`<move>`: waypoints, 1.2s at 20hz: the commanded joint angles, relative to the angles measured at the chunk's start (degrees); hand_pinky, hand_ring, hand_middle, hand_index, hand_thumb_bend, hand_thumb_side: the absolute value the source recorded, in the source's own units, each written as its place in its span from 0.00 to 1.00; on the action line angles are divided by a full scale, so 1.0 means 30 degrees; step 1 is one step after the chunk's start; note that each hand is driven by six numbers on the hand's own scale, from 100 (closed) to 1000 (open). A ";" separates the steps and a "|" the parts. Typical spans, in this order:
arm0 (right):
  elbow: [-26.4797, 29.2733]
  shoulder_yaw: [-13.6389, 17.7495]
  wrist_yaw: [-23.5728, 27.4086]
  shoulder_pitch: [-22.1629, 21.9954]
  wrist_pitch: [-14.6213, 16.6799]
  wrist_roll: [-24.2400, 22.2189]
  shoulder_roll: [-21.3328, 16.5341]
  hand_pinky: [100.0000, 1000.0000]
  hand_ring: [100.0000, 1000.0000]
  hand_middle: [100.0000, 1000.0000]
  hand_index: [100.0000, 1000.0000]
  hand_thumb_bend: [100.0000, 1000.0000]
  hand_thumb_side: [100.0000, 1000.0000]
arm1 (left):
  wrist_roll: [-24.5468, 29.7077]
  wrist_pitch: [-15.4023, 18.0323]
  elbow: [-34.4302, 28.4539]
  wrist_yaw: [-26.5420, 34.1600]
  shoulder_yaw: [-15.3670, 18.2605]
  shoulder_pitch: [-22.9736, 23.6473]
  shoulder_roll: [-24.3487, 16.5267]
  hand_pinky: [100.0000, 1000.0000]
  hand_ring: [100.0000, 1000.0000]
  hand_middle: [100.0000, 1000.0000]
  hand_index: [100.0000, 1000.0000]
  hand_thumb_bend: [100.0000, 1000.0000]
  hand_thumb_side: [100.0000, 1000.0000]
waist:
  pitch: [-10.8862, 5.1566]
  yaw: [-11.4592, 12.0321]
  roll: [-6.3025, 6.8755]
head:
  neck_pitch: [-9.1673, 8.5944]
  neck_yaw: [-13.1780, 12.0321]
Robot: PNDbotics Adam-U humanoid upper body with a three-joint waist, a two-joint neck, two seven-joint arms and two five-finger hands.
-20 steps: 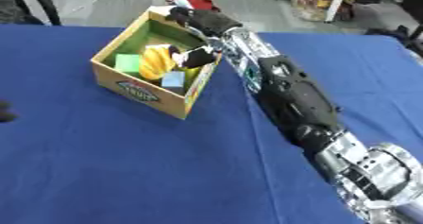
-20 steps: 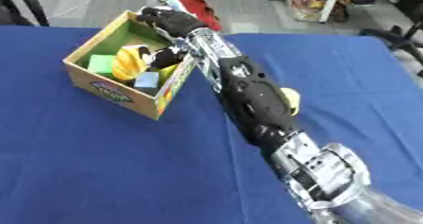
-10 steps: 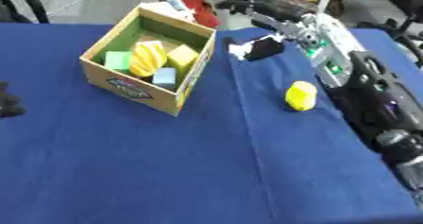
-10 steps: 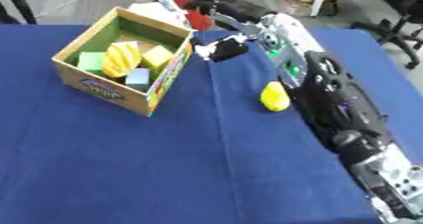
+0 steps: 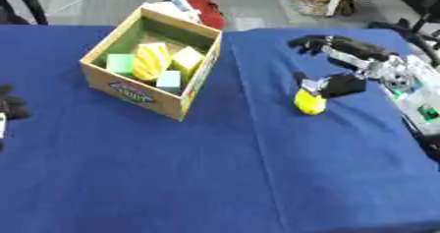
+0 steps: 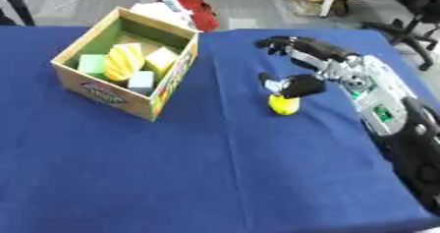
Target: Pick up objects on the table and place them in the box.
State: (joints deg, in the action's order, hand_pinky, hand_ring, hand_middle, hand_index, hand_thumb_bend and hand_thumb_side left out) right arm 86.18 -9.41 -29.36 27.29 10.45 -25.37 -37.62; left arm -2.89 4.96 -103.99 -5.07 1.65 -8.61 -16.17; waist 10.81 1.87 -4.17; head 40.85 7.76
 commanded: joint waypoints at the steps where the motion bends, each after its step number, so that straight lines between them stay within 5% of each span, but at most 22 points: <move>1: -0.0089 0.0539 -0.0117 -0.0218 -0.0209 -0.0126 -0.0650 0.84 0.90 0.96 1.00 0.00 0.62 | -0.0095 0.0036 -0.0228 -0.0044 0.0165 -0.0110 -0.0418 0.65 0.53 0.53 0.76 0.00 0.67 | -0.0511 -0.0016 -0.0032 | 0.0011 -0.0064; 12: -0.2774 0.0305 -0.4457 -0.0283 -0.0261 0.0050 0.0183 0.86 0.94 1.00 1.00 0.00 0.60 | -0.0072 0.0048 -0.0266 -0.0029 0.0155 -0.0249 -0.0358 0.65 0.53 0.53 0.76 0.00 0.66 | -0.0430 0.0208 0.0061 | -0.0158 -0.0040; 19: -0.4106 -0.0304 -0.5633 -0.0095 0.0322 -0.0387 0.0696 0.85 0.94 0.98 1.00 0.00 0.57 | -0.0040 0.0046 -0.0270 -0.0022 0.0139 -0.0290 -0.0353 0.65 0.53 0.53 0.76 0.00 0.66 | -0.0377 0.0287 0.0038 | -0.0174 -0.0013; 22: -0.4534 -0.0448 -0.6505 0.0158 0.0476 -0.0118 0.0949 0.82 0.90 0.88 0.98 0.00 0.35 | -0.0029 0.0048 -0.0269 -0.0020 0.0134 -0.0296 -0.0346 0.65 0.53 0.53 0.76 0.00 0.66 | -0.0374 0.0326 0.0053 | -0.0177 0.0005; 24: -0.4762 -0.0419 -0.7188 0.0389 0.0367 0.0783 0.1133 0.78 0.83 0.75 0.91 0.00 0.10 | -0.0032 0.0048 -0.0271 -0.0017 0.0135 -0.0300 -0.0338 0.65 0.53 0.53 0.76 0.00 0.66 | -0.0377 0.0347 0.0071 | -0.0196 0.0004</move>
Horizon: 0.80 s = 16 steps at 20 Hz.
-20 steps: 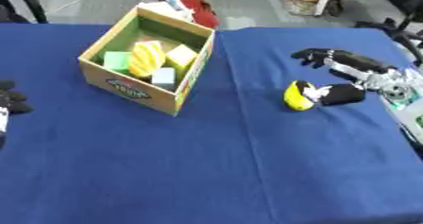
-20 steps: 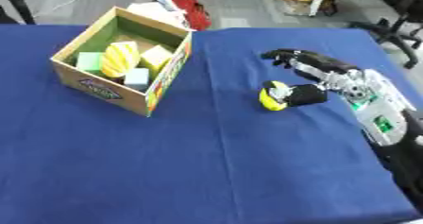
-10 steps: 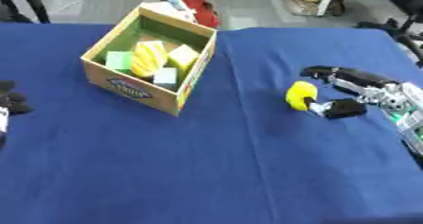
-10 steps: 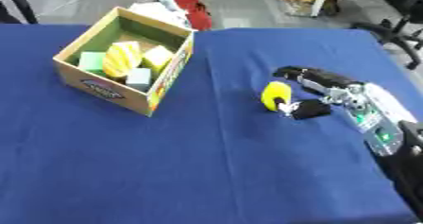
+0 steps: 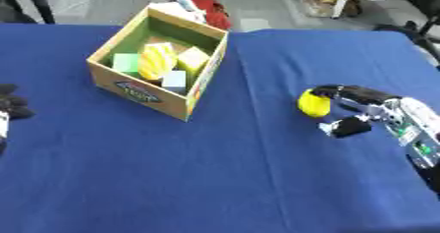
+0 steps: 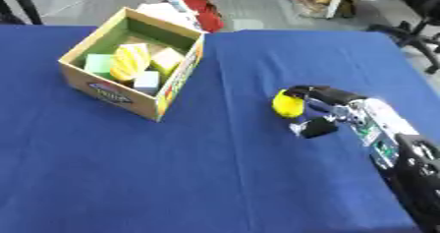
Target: Pick up objects on the table and place them in the box.
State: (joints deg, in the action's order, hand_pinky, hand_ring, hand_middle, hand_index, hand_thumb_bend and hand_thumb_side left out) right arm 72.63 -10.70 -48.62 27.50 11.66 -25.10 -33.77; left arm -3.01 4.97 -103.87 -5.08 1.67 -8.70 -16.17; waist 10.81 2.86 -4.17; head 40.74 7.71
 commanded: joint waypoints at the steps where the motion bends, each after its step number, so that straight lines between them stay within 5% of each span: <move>1: -0.0357 0.0027 -0.1107 0.0437 -0.0158 0.1334 -0.0057 0.75 0.79 0.67 0.86 0.00 0.00 | 0.0006 0.0043 -0.0311 -0.0011 0.0129 -0.0277 -0.0332 0.65 0.53 0.53 0.76 0.00 0.66 | -0.0381 0.0024 0.0079 | -0.0169 0.0024; 7: -0.0903 0.0253 -0.2624 0.1383 -0.1385 0.7066 0.0512 0.60 0.52 0.19 0.34 0.00 0.00 | 0.0006 0.0040 -0.0302 0.0002 0.0134 -0.0274 -0.0301 0.65 0.53 0.53 0.76 0.00 0.66 | -0.0421 0.0090 0.0097 | -0.0221 0.0042; 11: -0.0809 0.0288 -0.2694 0.2452 -0.1596 0.9618 0.0661 0.57 0.47 0.13 0.28 0.00 0.00 | 0.0001 0.0037 -0.0300 0.0014 0.0125 -0.0256 -0.0287 0.65 0.53 0.53 0.76 0.00 0.66 | -0.0472 0.0141 0.0068 | -0.0185 0.0024; 16: -0.1214 -0.0260 -0.1789 0.5414 -0.1460 0.9296 0.1649 0.57 0.46 0.13 0.28 0.00 0.00 | 0.0067 0.0038 -0.0298 0.0054 0.0033 -0.0290 -0.0234 0.65 0.53 0.53 0.76 0.00 0.66 | -0.0568 0.0347 0.0047 | -0.0242 0.0113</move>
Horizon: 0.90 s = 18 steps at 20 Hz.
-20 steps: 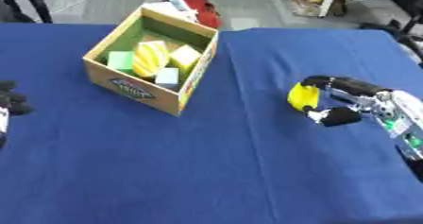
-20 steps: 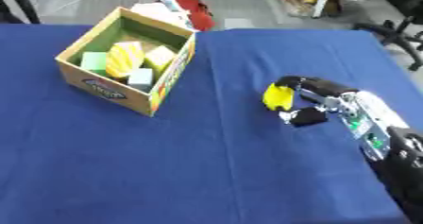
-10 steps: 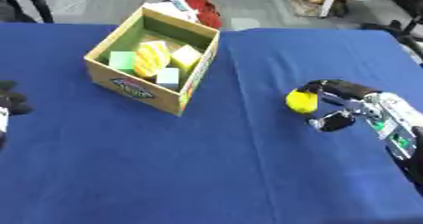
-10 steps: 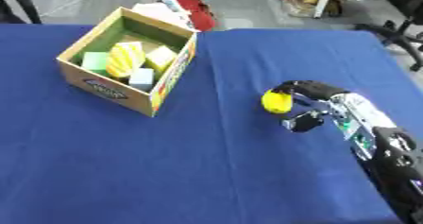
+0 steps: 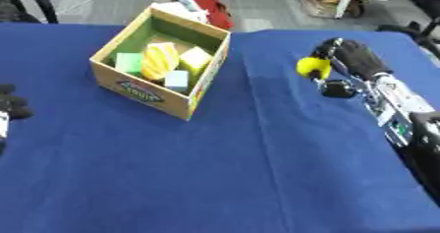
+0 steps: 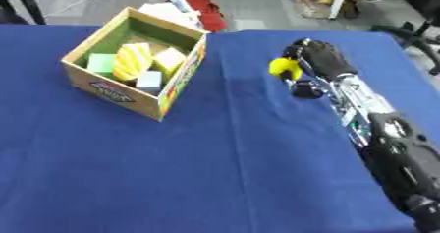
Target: Pick up objects on the table and place them in the box.
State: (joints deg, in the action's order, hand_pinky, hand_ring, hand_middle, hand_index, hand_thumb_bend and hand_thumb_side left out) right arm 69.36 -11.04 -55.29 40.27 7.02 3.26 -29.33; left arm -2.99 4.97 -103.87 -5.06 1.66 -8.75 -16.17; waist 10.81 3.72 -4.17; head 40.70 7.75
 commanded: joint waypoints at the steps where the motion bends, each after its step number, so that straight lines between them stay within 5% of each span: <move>1: -0.0526 -0.0369 0.0582 0.1919 0.0239 -0.0506 0.0561 0.57 0.46 0.13 0.28 0.00 0.00 | 0.0104 0.0046 -0.0296 0.0068 -0.0006 -0.0307 -0.0204 0.65 0.53 0.53 0.76 0.00 0.66 | -0.0579 0.0144 0.0057 | -0.0265 0.0134; 7: -0.4884 -0.0265 0.0850 0.5656 0.1260 -0.2007 0.3906 0.58 0.47 0.16 0.32 0.00 0.00 | 0.0312 0.0072 -0.0313 0.0194 -0.0199 -0.0599 -0.0143 0.65 0.53 0.53 0.76 0.00 0.66 | -0.0464 0.1017 0.0141 | -0.0485 0.0447; 11: -0.7482 0.0571 -0.0608 0.7142 0.1904 -0.2034 0.5829 0.62 0.52 0.25 0.43 0.00 0.00 | 0.0516 0.0081 -0.0331 0.0276 -0.0415 -0.0872 -0.0101 0.65 0.53 0.53 0.76 0.00 0.66 | -0.0284 0.1732 0.0120 | -0.0611 0.0772; 13: -0.8533 0.1132 -0.1684 0.7628 0.1908 -0.1677 0.6538 0.64 0.54 0.33 0.52 0.00 0.00 | 0.0631 0.0089 -0.0336 0.0320 -0.0516 -0.0991 -0.0094 0.65 0.53 0.53 0.76 0.00 0.66 | -0.0198 0.2068 0.0120 | -0.0688 0.0914; 15: -0.9366 0.1667 -0.2568 0.7977 0.1699 -0.1231 0.7105 0.66 0.60 0.50 0.74 0.00 0.00 | 0.0695 0.0083 -0.0326 0.0352 -0.0566 -0.1056 -0.0096 0.65 0.53 0.53 0.76 0.00 0.66 | -0.0129 0.2319 0.0132 | -0.0729 0.1032; 18: -1.0117 0.2126 -0.3381 0.8303 0.1269 -0.0610 0.7700 0.71 0.70 0.73 0.92 0.00 0.00 | 0.0762 0.0082 -0.0322 0.0385 -0.0624 -0.1127 -0.0098 0.65 0.53 0.53 0.76 0.00 0.66 | -0.0051 0.2502 0.0154 | -0.0761 0.1138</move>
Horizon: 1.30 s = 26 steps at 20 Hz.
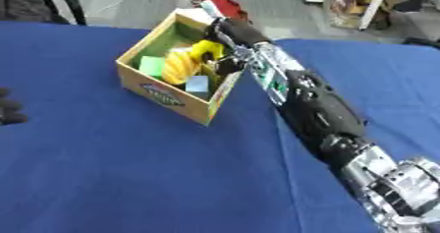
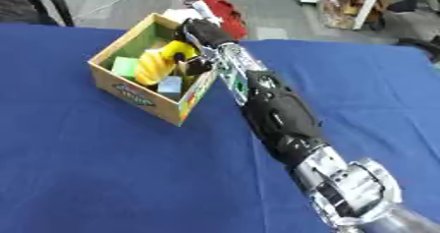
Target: Pick up objects on the table and place them in the box.
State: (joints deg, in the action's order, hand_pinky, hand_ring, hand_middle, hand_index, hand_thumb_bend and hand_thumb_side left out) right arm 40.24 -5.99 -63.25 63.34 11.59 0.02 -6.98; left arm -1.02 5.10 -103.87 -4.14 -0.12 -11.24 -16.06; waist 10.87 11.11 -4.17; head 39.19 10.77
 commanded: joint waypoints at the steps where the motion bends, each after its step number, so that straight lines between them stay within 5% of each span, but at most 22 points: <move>1: -0.0507 0.0500 -0.0920 0.0679 -0.0340 0.0624 0.0396 0.72 0.71 0.76 0.94 0.00 0.01 | 0.0125 0.0040 -0.0322 0.0085 -0.0047 -0.0320 -0.0131 0.65 0.53 0.53 0.76 0.00 0.66 | -0.0050 0.0066 0.0162 | -0.0259 0.0167; 7: -0.0349 0.0283 -0.1923 0.0736 -0.0359 0.0890 0.0760 0.81 0.83 0.95 1.00 0.00 0.55 | 0.0171 0.0035 -0.0314 0.0108 -0.0076 -0.0343 -0.0108 0.65 0.53 0.53 0.76 0.00 0.66 | -0.0015 0.0065 0.0185 | -0.0256 0.0280; 12: 0.0782 -0.0130 -0.3147 0.0667 -0.0613 0.0621 0.0538 0.84 0.88 1.00 1.00 0.00 0.59 | 0.0139 0.0028 -0.0300 0.0106 -0.0044 -0.0271 -0.0098 0.65 0.53 0.53 0.76 0.00 0.66 | -0.0089 -0.0088 0.0202 | -0.0224 0.0267; 16: 0.2188 -0.0383 -0.2857 0.0639 -0.0476 0.0630 0.0039 0.85 0.88 0.99 1.00 0.00 0.48 | 0.0079 0.0020 -0.0268 0.0077 0.0023 -0.0105 -0.0097 0.65 0.53 0.53 0.76 0.00 0.66 | -0.0254 -0.0465 0.0197 | -0.0096 0.0068; 21: 0.5578 -0.0964 0.1583 0.0025 0.0039 0.0627 -0.1625 0.79 0.79 0.88 0.98 0.00 0.32 | -0.0135 0.0008 -0.0222 -0.0015 0.0242 0.0209 -0.0139 0.65 0.53 0.53 0.76 0.00 0.66 | -0.0520 -0.1319 0.0178 | 0.0161 -0.0547; 26: 1.0647 -0.1495 0.9203 -0.2503 -0.0567 0.0316 -0.4140 0.75 0.71 0.80 0.94 0.00 0.37 | -0.0461 -0.0031 -0.0162 -0.0113 0.0492 0.0359 -0.0180 0.65 0.53 0.53 0.76 0.00 0.66 | -0.0642 -0.2213 0.0134 | 0.0288 -0.1408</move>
State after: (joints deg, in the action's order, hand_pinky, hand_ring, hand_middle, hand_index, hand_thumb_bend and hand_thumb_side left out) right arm 67.58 -10.33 -40.95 55.00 10.44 1.10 -16.30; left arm -1.97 4.99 -103.82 -4.15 0.67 -9.95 -16.05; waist 10.77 4.25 -4.15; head 39.79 7.20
